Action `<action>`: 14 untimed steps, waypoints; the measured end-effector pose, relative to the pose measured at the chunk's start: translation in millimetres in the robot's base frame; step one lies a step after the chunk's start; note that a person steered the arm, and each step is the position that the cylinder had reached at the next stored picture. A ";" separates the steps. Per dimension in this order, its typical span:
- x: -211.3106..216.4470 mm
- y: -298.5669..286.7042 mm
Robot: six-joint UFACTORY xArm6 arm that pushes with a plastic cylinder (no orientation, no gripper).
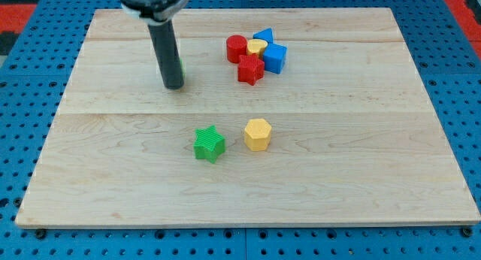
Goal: Push the green circle into the red circle
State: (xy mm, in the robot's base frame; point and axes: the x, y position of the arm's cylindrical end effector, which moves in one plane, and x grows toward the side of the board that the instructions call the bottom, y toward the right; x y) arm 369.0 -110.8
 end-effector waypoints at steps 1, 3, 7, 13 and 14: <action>24.6 -44.4; -14.8 -28.1; -57.4 62.9; -48.1 -72.0; -86.8 -84.5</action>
State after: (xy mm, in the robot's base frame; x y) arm 282.2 -195.2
